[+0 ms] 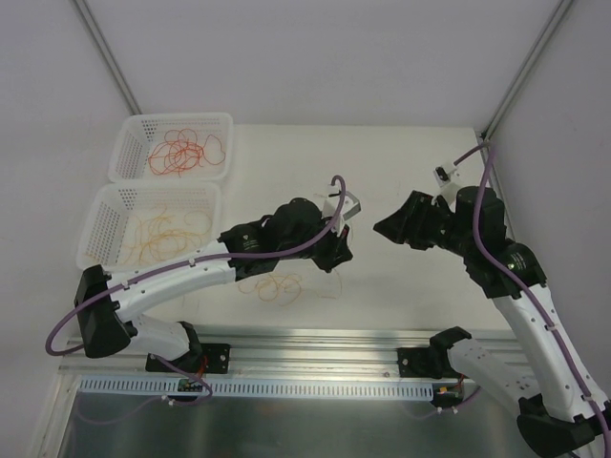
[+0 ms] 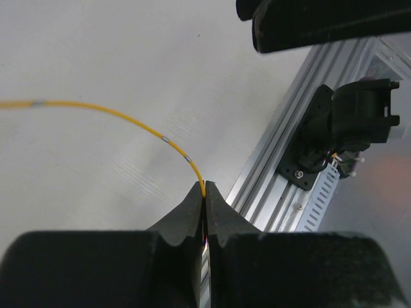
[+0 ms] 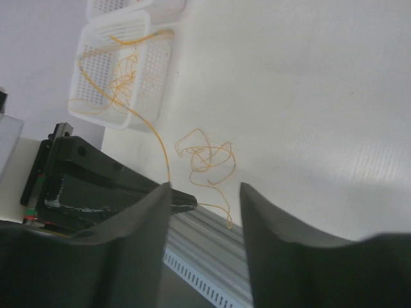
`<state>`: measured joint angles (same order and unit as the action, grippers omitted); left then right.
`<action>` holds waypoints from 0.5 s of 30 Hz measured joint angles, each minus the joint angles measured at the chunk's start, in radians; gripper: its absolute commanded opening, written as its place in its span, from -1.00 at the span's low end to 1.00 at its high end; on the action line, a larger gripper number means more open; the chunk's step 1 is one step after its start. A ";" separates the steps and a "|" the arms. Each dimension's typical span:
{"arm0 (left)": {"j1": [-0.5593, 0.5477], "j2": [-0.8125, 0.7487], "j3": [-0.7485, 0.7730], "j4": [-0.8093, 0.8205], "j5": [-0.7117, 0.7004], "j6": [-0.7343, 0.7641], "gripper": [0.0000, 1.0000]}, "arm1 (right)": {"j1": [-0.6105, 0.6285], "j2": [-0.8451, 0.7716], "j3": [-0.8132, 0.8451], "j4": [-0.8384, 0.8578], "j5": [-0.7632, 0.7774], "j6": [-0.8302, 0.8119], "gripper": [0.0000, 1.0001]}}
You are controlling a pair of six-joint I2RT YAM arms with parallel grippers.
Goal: Untangle the cables
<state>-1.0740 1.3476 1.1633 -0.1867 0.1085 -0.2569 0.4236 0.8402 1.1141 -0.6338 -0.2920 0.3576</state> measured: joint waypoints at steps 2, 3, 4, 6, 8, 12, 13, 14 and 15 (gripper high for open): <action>0.004 -0.009 0.030 -0.015 -0.016 -0.005 -1.00 | 0.000 -0.011 0.000 -0.014 0.005 -0.019 0.64; 0.010 -0.014 0.041 -0.021 -0.017 -0.006 -1.00 | 0.000 -0.017 -0.001 -0.017 0.007 -0.025 0.76; 0.016 -0.021 0.052 -0.025 -0.018 -0.006 -1.00 | 0.000 -0.026 -0.002 -0.019 0.009 -0.034 0.84; 0.044 -0.040 0.072 -0.042 -0.026 -0.010 -1.00 | 0.000 -0.048 -0.004 -0.023 0.012 -0.051 0.97; 0.089 -0.057 0.086 -0.060 -0.037 -0.016 -1.00 | 0.000 -0.067 -0.004 -0.024 0.015 -0.065 0.99; 0.208 -0.098 0.119 -0.127 -0.067 -0.025 -1.00 | 0.000 -0.098 -0.013 -0.029 0.022 -0.089 0.99; 0.230 -0.108 0.130 -0.141 -0.071 -0.027 -1.00 | 0.000 -0.103 -0.018 -0.032 0.024 -0.092 0.99; 0.266 -0.122 0.147 -0.162 -0.074 -0.032 -1.00 | 0.000 -0.109 -0.023 -0.038 0.026 -0.097 0.99; 0.294 -0.138 0.166 -0.180 -0.077 -0.036 -1.00 | 0.000 -0.113 -0.030 -0.041 0.027 -0.100 0.99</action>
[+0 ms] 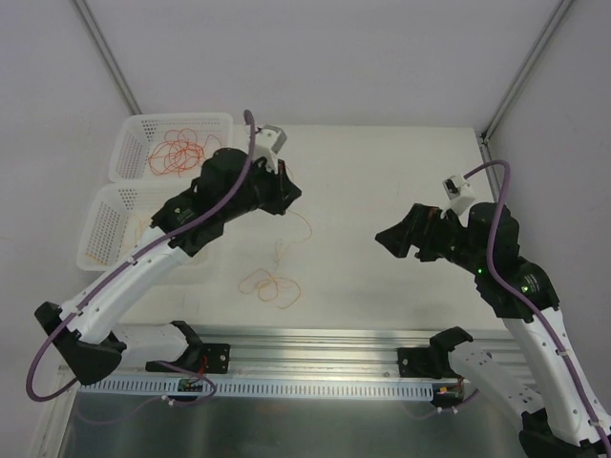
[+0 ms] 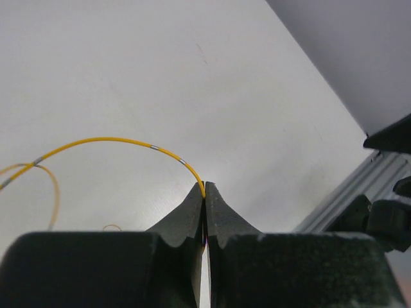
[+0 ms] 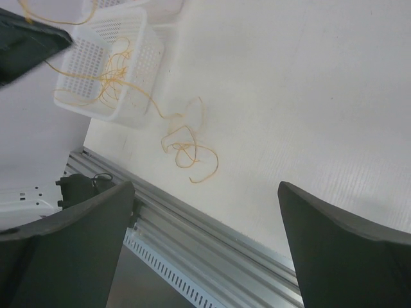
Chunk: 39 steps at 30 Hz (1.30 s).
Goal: Untangle the cables
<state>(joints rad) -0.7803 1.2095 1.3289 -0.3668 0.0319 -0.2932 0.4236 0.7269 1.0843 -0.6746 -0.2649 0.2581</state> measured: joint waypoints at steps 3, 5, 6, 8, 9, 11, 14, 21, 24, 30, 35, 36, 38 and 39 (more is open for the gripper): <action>0.091 -0.061 0.066 -0.044 -0.030 -0.008 -1.00 | 0.000 -0.006 -0.021 -0.013 0.003 -0.006 0.99; 0.143 -0.105 0.102 -0.059 -0.054 -0.012 -1.00 | 0.000 -0.007 -0.037 -0.019 0.004 -0.009 0.99; 0.188 -0.129 0.119 -0.069 -0.063 -0.014 -1.00 | 0.000 -0.007 -0.041 -0.022 0.004 -0.009 0.99; 0.267 -0.174 0.150 -0.093 -0.081 -0.021 -1.00 | 0.000 -0.004 -0.049 -0.028 0.004 -0.010 0.99; 0.311 -0.192 0.158 -0.100 -0.095 -0.022 -1.00 | 0.000 -0.002 -0.051 -0.031 0.004 -0.012 0.99; 0.386 -0.221 0.163 -0.117 -0.133 -0.018 -1.00 | 0.000 0.000 -0.052 -0.033 0.003 -0.013 0.99; 0.474 -0.244 0.151 -0.140 -0.182 0.002 -1.00 | 0.000 0.001 -0.052 -0.033 0.002 -0.016 0.99; 0.738 -0.213 -0.013 -0.140 -0.198 0.080 -1.00 | 0.000 0.004 -0.072 -0.028 -0.010 -0.016 0.99; 0.800 -0.172 -0.100 -0.108 -0.180 0.120 -1.00 | 0.000 0.012 -0.081 -0.027 -0.014 -0.016 0.99; 0.894 -0.113 -0.169 -0.055 -0.141 0.174 -0.93 | 0.000 0.021 -0.085 -0.027 -0.028 -0.017 0.99; 0.921 -0.058 -0.229 0.022 -0.148 0.198 -0.35 | 0.000 0.025 -0.085 -0.027 -0.032 -0.018 0.99; 0.927 -0.035 -0.243 0.029 -0.148 0.196 -0.20 | 0.000 0.026 -0.085 -0.027 -0.032 -0.018 0.99; 0.933 0.019 -0.267 0.025 -0.149 0.181 0.08 | 0.000 0.031 -0.085 -0.027 -0.034 -0.018 0.99; 0.938 0.039 -0.272 0.016 -0.148 0.177 0.43 | 0.000 0.032 -0.085 -0.027 -0.035 -0.019 0.99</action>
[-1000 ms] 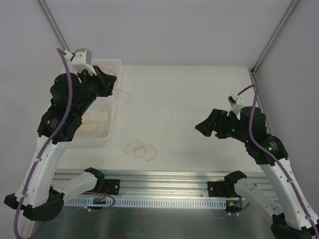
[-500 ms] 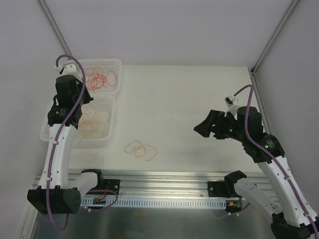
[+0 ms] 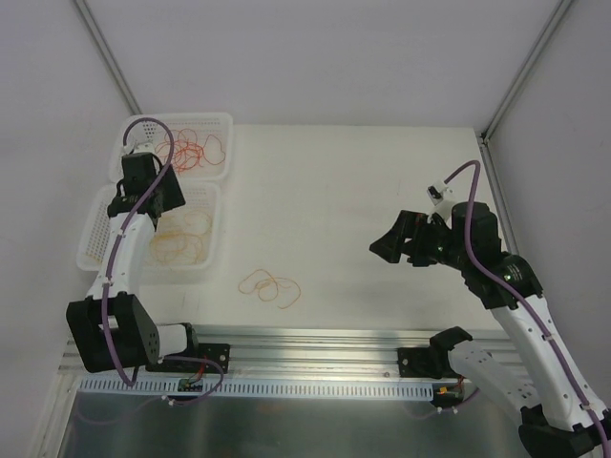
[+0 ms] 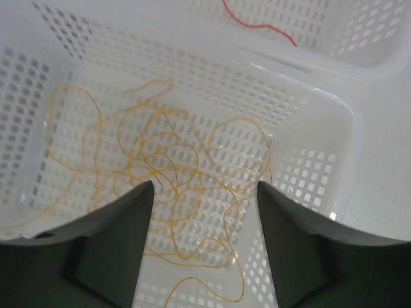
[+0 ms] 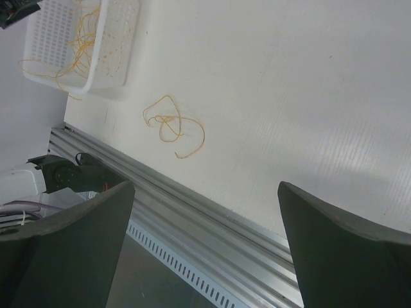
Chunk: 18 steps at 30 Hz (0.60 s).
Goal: Untangle the cables
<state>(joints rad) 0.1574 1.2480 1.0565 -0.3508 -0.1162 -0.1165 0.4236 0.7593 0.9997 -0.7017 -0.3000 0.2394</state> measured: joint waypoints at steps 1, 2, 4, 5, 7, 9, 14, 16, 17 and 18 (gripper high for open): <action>0.002 0.018 -0.006 -0.014 0.000 -0.004 0.57 | 0.000 0.002 0.000 0.000 0.000 -0.002 0.99; 0.002 0.026 -0.007 -0.036 0.003 -0.017 0.72 | 0.000 0.004 0.000 0.000 0.000 -0.004 0.99; 0.002 0.016 -0.007 -0.070 0.010 -0.032 0.95 | 0.000 0.010 0.000 0.000 -0.001 -0.011 0.99; 0.002 0.002 -0.006 -0.083 0.014 -0.043 0.98 | 0.000 0.013 0.000 0.000 -0.003 -0.014 0.99; 0.002 -0.040 -0.004 -0.116 0.034 -0.055 0.98 | 0.001 0.026 0.000 0.000 -0.007 -0.023 0.99; 0.002 -0.098 0.002 -0.150 0.062 -0.062 0.98 | 0.004 0.048 0.000 0.001 -0.020 -0.034 0.99; -0.017 -0.243 0.016 -0.208 0.189 -0.087 0.98 | 0.029 0.116 -0.005 0.027 -0.050 -0.052 0.99; -0.075 -0.293 0.013 -0.221 0.236 -0.101 0.99 | 0.042 0.139 -0.014 0.039 -0.059 -0.058 0.99; -0.124 -0.312 0.008 -0.226 0.256 -0.110 0.98 | 0.048 0.151 -0.017 0.043 -0.062 -0.060 0.99; -0.180 -0.328 0.001 -0.231 0.274 -0.121 0.98 | 0.054 0.161 -0.019 0.048 -0.065 -0.061 0.99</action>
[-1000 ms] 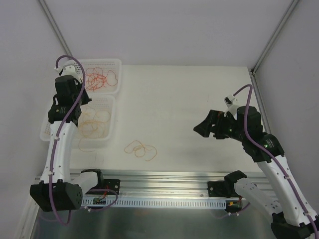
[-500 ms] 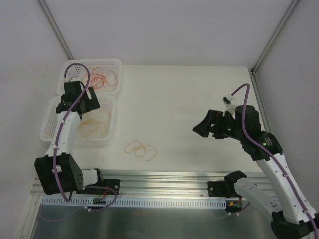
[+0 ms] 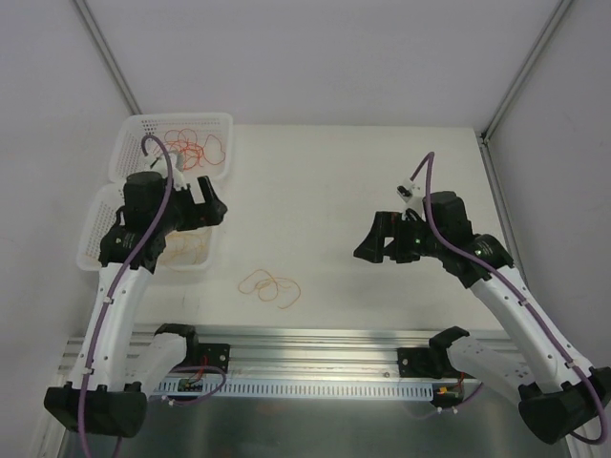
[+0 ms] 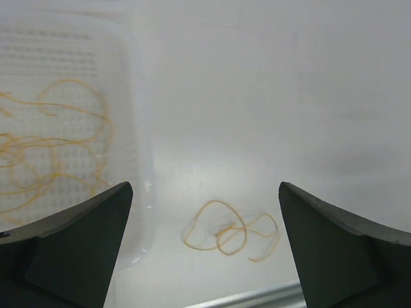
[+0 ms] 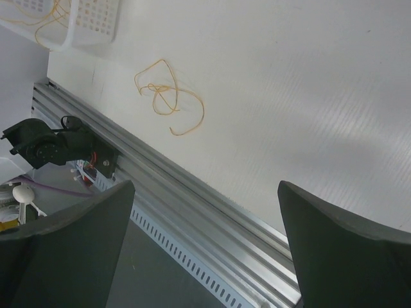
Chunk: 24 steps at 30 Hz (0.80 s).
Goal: Untangle the cables
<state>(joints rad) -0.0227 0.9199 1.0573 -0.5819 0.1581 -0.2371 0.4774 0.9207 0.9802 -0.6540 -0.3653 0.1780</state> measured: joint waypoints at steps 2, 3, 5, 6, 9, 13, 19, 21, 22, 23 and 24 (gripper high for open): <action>-0.105 -0.021 -0.027 0.000 0.035 -0.029 0.98 | 0.008 0.014 -0.006 0.013 -0.004 -0.002 0.99; -0.158 -0.027 -0.047 0.000 0.045 -0.047 0.98 | 0.013 0.021 -0.009 0.019 -0.007 -0.003 0.99; -0.241 -0.026 -0.088 -0.003 0.044 -0.079 0.98 | 0.020 0.030 -0.012 0.024 -0.010 -0.005 0.99; -0.290 -0.020 -0.111 -0.006 0.042 -0.097 0.98 | 0.024 0.033 -0.014 0.026 -0.010 -0.006 0.99; -0.426 0.018 -0.169 -0.014 0.007 -0.143 0.98 | 0.037 0.040 -0.018 0.035 -0.010 -0.007 0.99; -0.590 0.135 -0.203 -0.016 -0.091 -0.191 0.98 | 0.052 0.047 -0.029 0.040 -0.009 -0.007 0.99; -0.698 0.369 -0.206 0.051 -0.173 -0.174 0.95 | 0.070 0.049 -0.029 0.041 -0.006 -0.006 0.99; -0.703 0.438 -0.202 0.065 -0.185 -0.155 0.89 | 0.075 0.049 -0.029 0.041 -0.005 -0.006 1.00; -0.703 0.462 -0.201 0.072 -0.190 -0.145 0.86 | 0.077 0.049 -0.029 0.040 -0.002 -0.006 0.99; -0.705 0.486 -0.198 0.077 -0.193 -0.135 0.84 | 0.079 0.049 -0.029 0.040 0.000 -0.006 0.99; -0.706 0.504 -0.196 0.082 -0.195 -0.126 0.77 | 0.081 0.049 -0.029 0.040 0.003 -0.006 0.99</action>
<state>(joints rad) -0.7284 1.4242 0.8612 -0.5003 -0.0364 -0.3626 0.5587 0.9695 0.9508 -0.6144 -0.3618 0.1715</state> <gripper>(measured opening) 0.931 0.995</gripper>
